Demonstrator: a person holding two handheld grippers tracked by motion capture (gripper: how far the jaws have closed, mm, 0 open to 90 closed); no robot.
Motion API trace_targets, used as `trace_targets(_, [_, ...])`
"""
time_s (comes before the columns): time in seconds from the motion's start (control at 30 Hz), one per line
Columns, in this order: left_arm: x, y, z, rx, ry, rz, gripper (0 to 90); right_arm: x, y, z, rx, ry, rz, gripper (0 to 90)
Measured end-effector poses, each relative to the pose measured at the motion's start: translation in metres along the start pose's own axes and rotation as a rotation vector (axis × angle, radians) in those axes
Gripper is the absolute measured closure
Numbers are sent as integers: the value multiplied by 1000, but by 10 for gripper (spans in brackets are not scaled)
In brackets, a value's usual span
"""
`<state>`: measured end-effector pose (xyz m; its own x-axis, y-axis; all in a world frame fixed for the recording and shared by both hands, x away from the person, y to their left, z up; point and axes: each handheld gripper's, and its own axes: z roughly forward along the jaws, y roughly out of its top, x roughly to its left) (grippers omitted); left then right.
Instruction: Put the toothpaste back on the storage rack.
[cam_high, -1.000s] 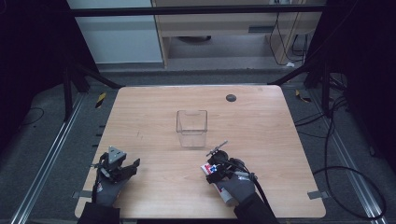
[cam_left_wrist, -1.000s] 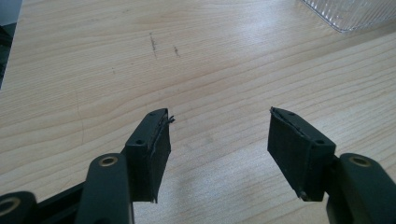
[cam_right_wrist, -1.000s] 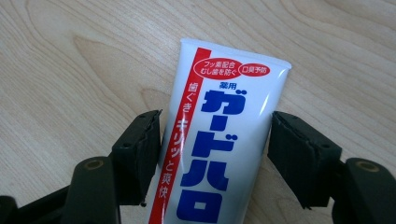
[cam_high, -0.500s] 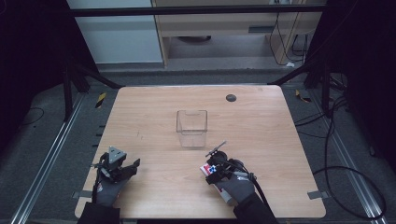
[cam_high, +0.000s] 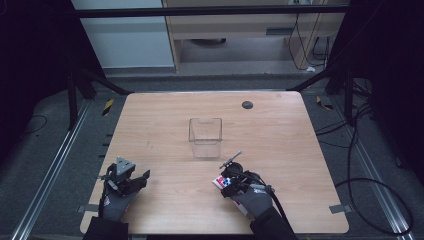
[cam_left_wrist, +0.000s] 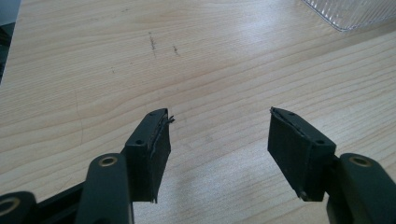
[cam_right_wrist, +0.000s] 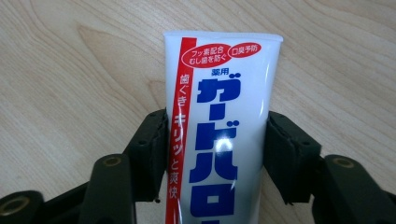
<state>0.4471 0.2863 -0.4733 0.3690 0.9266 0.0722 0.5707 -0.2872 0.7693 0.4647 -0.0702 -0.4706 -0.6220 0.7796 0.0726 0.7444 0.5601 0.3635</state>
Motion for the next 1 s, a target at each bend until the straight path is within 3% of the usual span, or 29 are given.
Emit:
trace_targets(0.07, [0,0,0,-1,0,-2,378,0,1,-5,-2,-6,-3,536])
trace_targets(0.3, [0,0,0,0,0,-2,377,-3,0,-13,8,26,-3,645])
trace_targets(0.43, [0,0,0,0,-1,-2,377,-4,-3,-20,-22,21,-15,692])
trace_targets(0.53, [0,0,0,1,0,-1,377,-8,-6,-27,-54,43,-14,713])
trace_targets(0.6, [0,0,0,1,0,-1,377,-9,-8,-34,-84,56,-6,720])
trace_targets(0.7, [0,0,0,0,0,-2,377,-13,-9,-49,-170,87,-1,726])
trace_targets(0.73, [0,0,0,-1,0,-3,377,-13,-9,-49,-170,87,-1,726])
trace_targets(0.77, [0,0,0,-2,1,-3,377,-14,-9,-56,-212,97,-8,726])
trace_targets(0.8, [0,0,0,-2,1,-3,377,-14,-9,-56,-212,97,-8,726])
trace_targets(1.0, [1,0,0,-3,3,-4,377,-17,-7,-71,-354,116,5,727])
